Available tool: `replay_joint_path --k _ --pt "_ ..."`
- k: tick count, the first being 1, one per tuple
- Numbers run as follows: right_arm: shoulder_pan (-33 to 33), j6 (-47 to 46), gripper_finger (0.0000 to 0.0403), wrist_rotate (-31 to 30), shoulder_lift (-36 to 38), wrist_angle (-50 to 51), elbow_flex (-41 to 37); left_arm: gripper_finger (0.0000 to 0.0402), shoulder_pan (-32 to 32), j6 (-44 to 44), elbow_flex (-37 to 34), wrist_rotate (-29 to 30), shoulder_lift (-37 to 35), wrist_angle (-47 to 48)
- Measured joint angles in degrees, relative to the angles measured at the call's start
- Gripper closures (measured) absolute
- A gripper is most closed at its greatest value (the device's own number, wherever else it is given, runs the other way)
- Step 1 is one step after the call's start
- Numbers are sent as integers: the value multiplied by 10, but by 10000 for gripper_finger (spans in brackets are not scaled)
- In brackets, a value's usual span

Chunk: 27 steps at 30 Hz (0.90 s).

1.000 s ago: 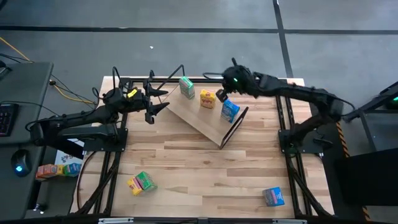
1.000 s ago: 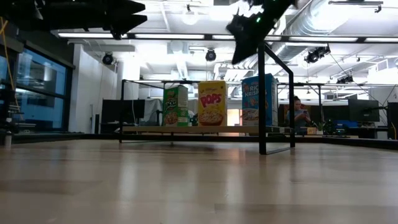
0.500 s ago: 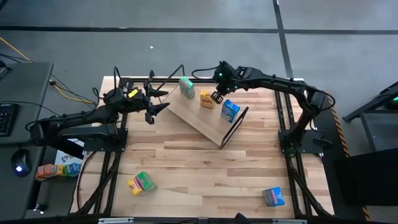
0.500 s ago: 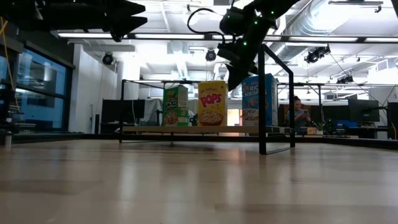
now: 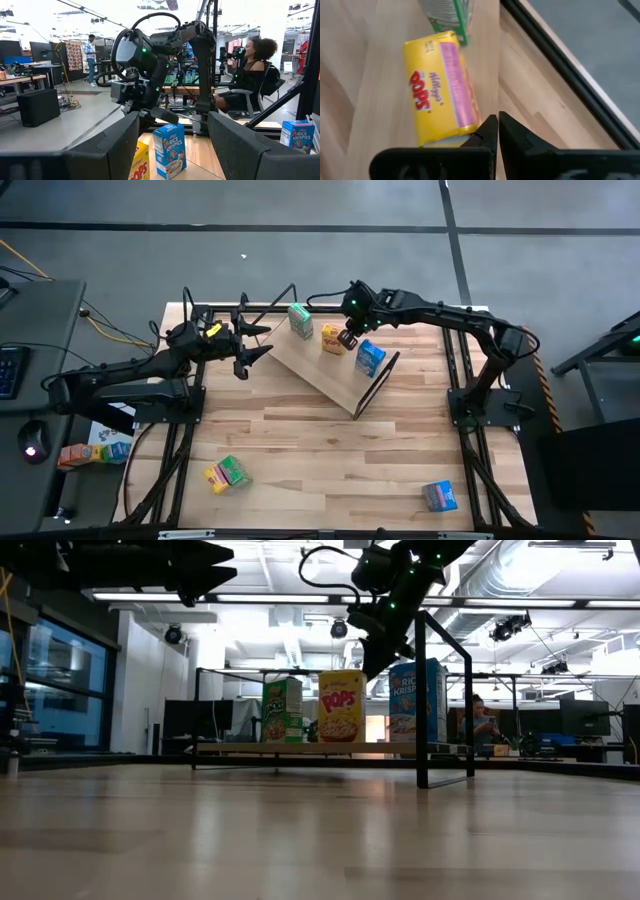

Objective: Stack cereal on shelf
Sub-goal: Put the top yellow cereal box on the shelf

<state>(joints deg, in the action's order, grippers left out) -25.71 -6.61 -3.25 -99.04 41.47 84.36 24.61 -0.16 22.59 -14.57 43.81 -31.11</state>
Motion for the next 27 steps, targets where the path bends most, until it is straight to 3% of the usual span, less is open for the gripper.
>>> replay_joint_path --k 27 --pt "0 -25 403 44 0 21 0 174 0 0 0 0 0 0"
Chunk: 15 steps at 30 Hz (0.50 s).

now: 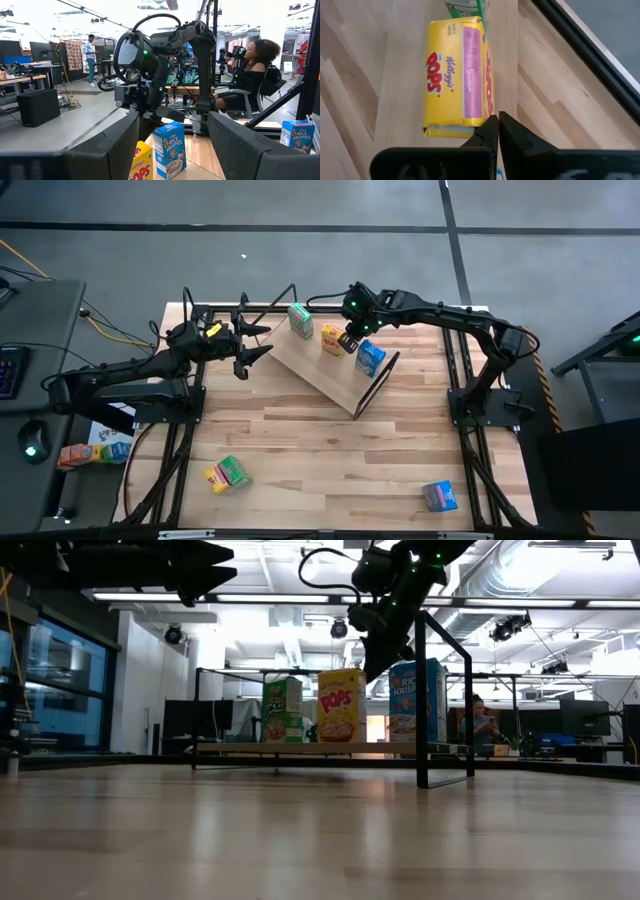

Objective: Stack cereal on shelf
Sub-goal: Put the top yellow cereal box on the shelf

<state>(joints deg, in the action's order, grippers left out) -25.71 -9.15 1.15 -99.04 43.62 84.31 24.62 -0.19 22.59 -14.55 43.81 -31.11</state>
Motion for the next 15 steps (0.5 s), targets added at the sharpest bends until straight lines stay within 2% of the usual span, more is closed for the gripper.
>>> replay_joint_path --k 10,15 --pt "0 -7 403 13 0 3 0 174 0 0 0 0 0 0" --pt "-4 10 403 -11 3 18 0 174 0 1 0 0 0 4"
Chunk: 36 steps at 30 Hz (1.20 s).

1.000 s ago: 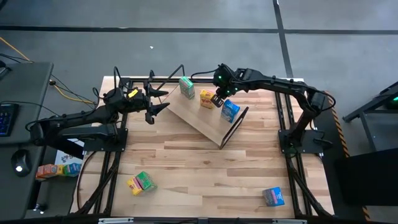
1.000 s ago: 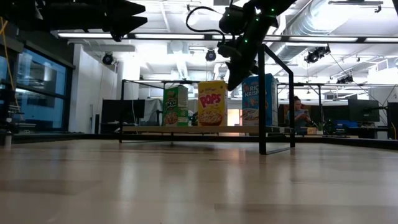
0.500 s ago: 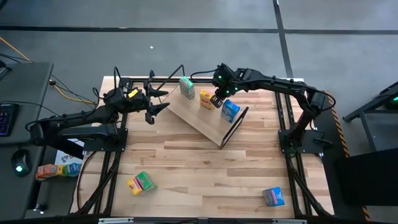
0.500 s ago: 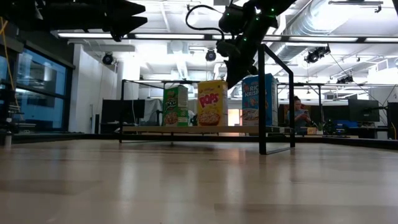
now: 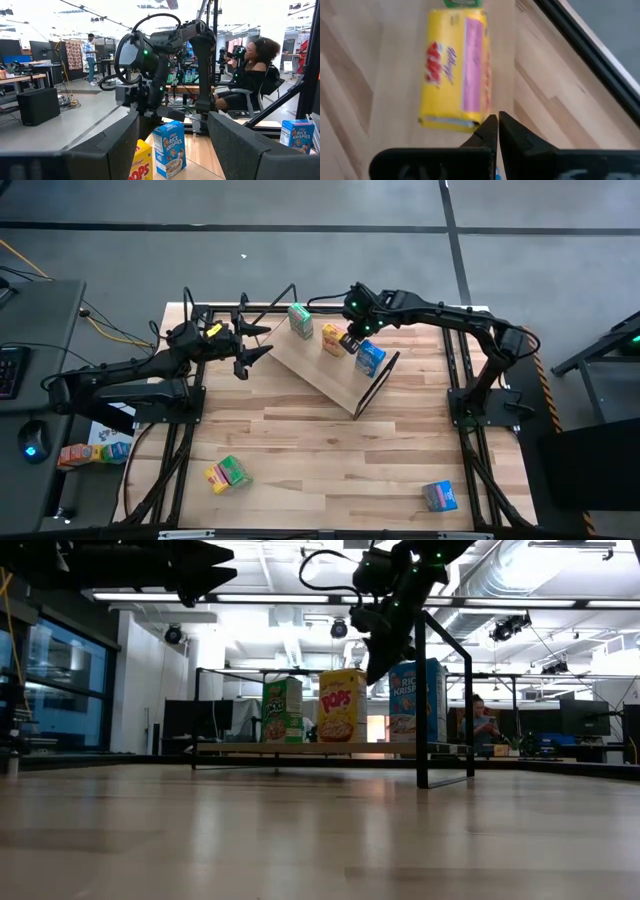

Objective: Stack cereal on shelf
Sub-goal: Put the top yellow cereal box on the shelf, then put the green cereal box on the shelf aligned with the other green cereal box

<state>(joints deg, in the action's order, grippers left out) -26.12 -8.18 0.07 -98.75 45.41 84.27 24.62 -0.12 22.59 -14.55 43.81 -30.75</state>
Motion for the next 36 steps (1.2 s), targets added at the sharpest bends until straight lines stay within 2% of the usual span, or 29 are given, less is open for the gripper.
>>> replay_joint_path --k 6,11,17,21,25,29,36 --pt "-11 16 403 -6 46 54 0 174 0 0 0 0 0 9" --pt "3 11 403 -31 147 24 -41 174 0 -1 0 0 -1 11" --pt "50 8 403 -8 335 -170 -250 174 0 -4 0 0 -4 9" --pt "91 11 403 18 451 -369 -408 174 0 -5 0 0 -5 10" --pt "119 11 403 21 524 -576 -528 174 0 -1 0 -2 -5 10" --pt "128 26 403 20 558 -697 -593 174 0 -1 0 -2 -5 10" --pt "127 37 403 16 561 -720 -612 174 0 -6 0 -2 -5 9"
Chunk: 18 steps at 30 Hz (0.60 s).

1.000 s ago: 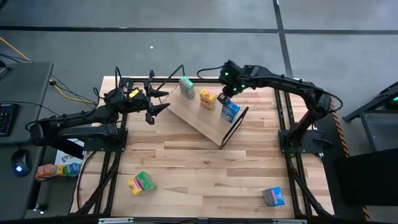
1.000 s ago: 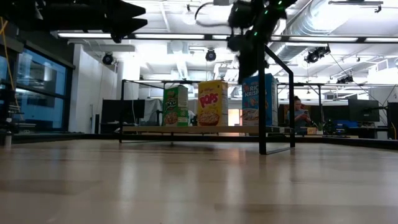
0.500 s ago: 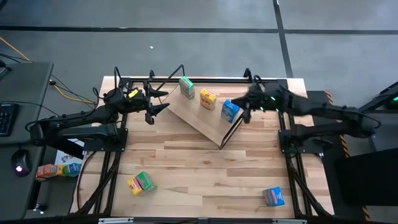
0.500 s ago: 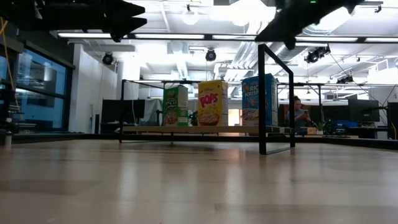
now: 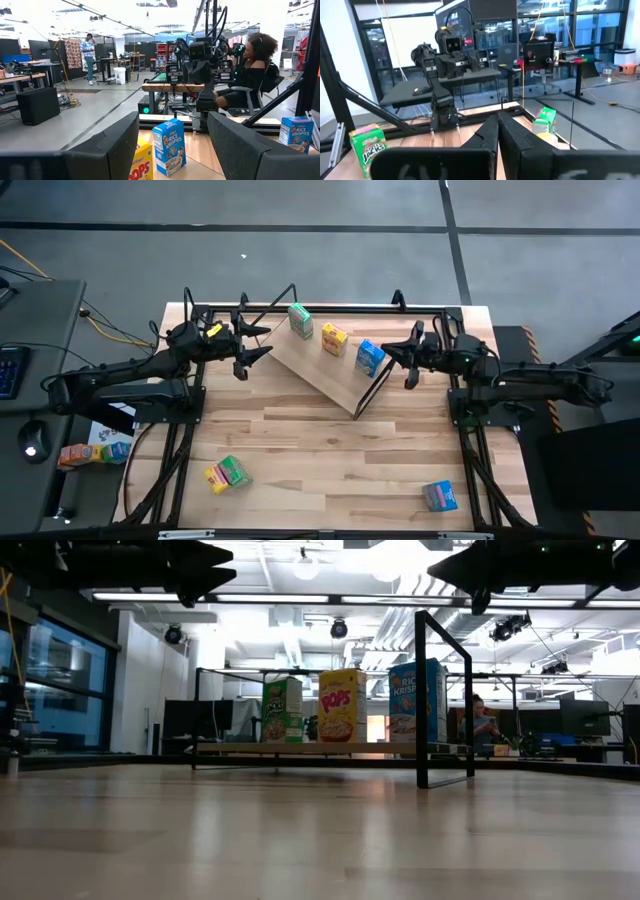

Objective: Stack cereal on shelf
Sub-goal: Put the green cereal box on the shelf aligned with the other green cereal box

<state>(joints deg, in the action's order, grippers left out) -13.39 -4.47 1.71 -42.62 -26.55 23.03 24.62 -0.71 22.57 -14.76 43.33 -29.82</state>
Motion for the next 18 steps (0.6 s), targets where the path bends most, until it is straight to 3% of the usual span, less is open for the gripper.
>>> replay_joint_path --k 7,18 --pt "1 -26 373 30 -5 -41 8 174 0 0 0 0 0 0" --pt "1 -26 202 1 -24 -44 13 174 0 0 0 -1 0 0"
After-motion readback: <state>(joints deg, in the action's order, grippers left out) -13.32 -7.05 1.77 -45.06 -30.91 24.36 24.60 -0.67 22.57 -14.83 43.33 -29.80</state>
